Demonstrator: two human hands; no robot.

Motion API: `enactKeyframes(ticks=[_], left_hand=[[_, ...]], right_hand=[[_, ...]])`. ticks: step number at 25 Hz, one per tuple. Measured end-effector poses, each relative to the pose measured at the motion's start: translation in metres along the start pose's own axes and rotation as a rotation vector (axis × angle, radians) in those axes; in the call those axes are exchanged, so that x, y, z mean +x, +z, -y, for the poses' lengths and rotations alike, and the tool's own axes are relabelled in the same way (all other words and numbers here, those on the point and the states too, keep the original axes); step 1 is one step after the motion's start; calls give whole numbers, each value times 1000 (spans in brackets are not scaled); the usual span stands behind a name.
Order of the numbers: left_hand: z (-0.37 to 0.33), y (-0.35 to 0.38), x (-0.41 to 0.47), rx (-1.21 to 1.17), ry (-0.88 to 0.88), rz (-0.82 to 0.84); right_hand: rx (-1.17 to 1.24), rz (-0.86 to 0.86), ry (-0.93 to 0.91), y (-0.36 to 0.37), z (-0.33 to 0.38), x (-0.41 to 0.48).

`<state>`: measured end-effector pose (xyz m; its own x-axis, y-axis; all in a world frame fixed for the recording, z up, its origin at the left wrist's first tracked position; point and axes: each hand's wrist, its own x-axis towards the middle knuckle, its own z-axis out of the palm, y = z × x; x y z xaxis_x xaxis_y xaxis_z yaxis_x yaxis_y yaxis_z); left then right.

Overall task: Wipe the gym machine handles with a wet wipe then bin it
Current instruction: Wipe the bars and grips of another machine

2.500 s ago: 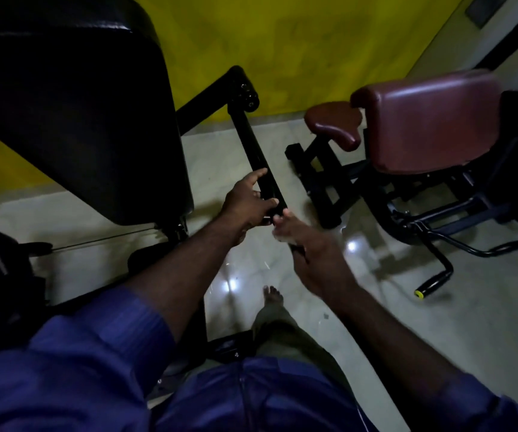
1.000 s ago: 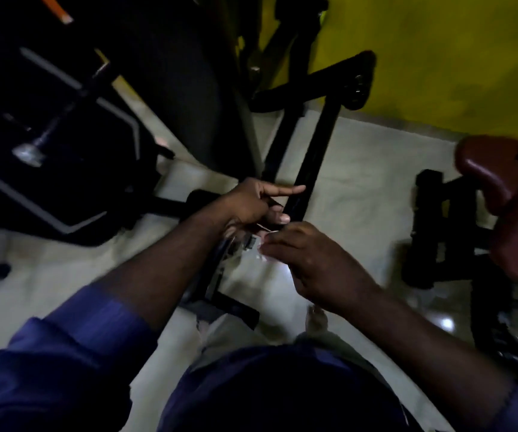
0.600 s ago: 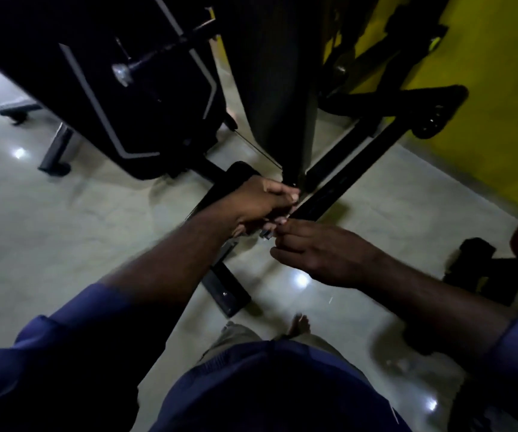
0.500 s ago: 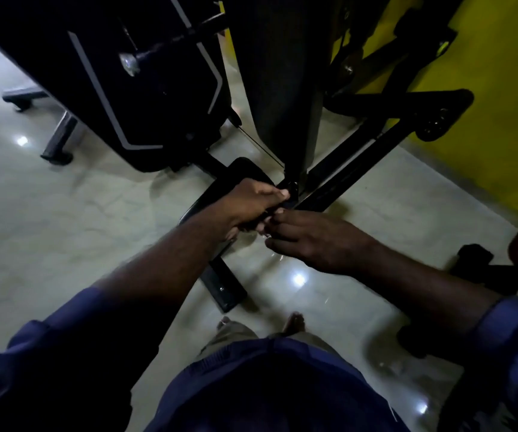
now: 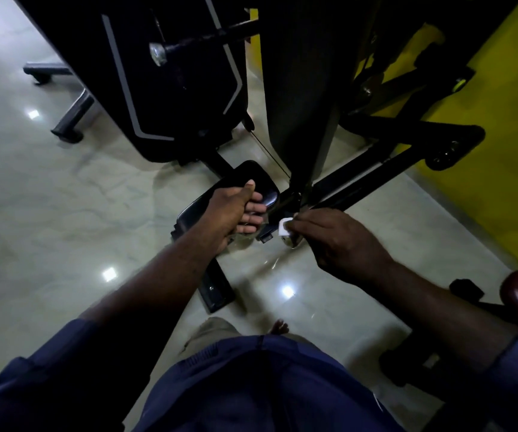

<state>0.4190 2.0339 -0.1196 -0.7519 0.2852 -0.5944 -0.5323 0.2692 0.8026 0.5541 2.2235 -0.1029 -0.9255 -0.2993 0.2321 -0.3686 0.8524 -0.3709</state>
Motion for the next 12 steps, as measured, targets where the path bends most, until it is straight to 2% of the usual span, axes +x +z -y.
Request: enactKeyframes(ticks=[2, 6, 10, 12], left_hand=[[4, 2, 1, -7, -16, 10], [7, 11, 3, 2, -29, 18], [5, 17, 10, 12, -27, -15], [6, 22, 11, 30, -35, -17]], right_hand=[[-47, -74, -79, 2, 5, -12], [-139, 51, -184, 29, 14, 2], [-317, 289, -49, 33, 21, 43], [-311, 267, 39, 31, 16, 49]])
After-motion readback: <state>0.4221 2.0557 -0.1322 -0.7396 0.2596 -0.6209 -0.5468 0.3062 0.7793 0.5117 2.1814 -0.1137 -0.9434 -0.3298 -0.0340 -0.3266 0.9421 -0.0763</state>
